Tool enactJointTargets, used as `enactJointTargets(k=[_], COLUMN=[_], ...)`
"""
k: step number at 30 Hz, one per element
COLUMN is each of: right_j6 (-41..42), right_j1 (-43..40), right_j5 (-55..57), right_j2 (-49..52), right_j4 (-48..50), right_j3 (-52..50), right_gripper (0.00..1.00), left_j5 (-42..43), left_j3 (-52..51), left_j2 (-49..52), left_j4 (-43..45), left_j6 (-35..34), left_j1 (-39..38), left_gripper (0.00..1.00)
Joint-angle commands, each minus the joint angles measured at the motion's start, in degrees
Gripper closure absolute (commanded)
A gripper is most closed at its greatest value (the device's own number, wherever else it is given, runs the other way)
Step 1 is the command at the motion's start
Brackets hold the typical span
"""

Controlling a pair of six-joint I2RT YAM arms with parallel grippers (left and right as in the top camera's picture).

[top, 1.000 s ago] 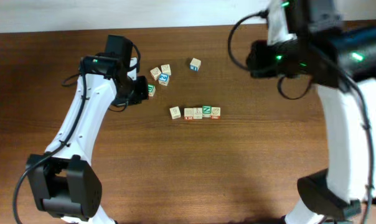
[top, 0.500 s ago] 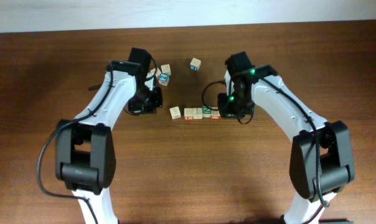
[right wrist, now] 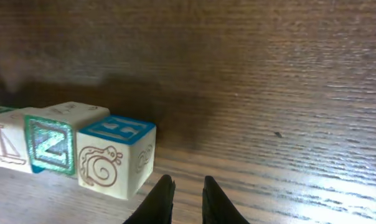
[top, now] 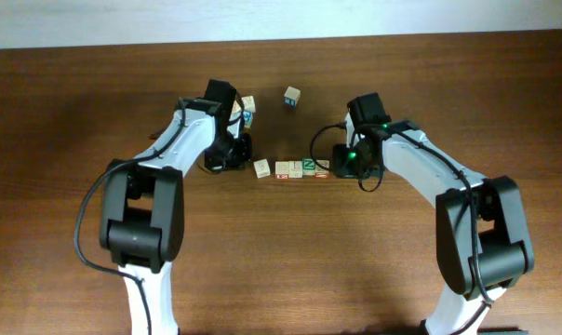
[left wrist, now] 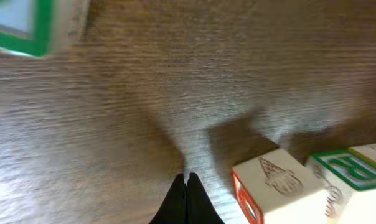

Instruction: Rotate 5 blocks

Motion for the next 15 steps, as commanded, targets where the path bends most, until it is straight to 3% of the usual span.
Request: enactJointTargets(k=[1,4,15], right_j6=[0.44,0.46,0.46], right_j1=[-0.11,-0.07,-0.04], right_j5=[-0.55,-2.05,-6.51], right_j2=[-0.48,0.61,2.27], right_j4=[1.31,2.29,4.11], right_j3=[-0.57,-0.57,-0.57], right_gripper=[0.82,0.82,0.82], left_j5=[3.1,7.06,7.56], left_j3=[-0.37,-0.37,-0.37], left_j2=[0.98,0.98,0.98], left_j4=[1.38,3.37,5.05], left_j6=[-0.35,-0.33,-0.33], left_j1=[-0.07,-0.09,-5.42], left_gripper=[1.0,1.0,1.0])
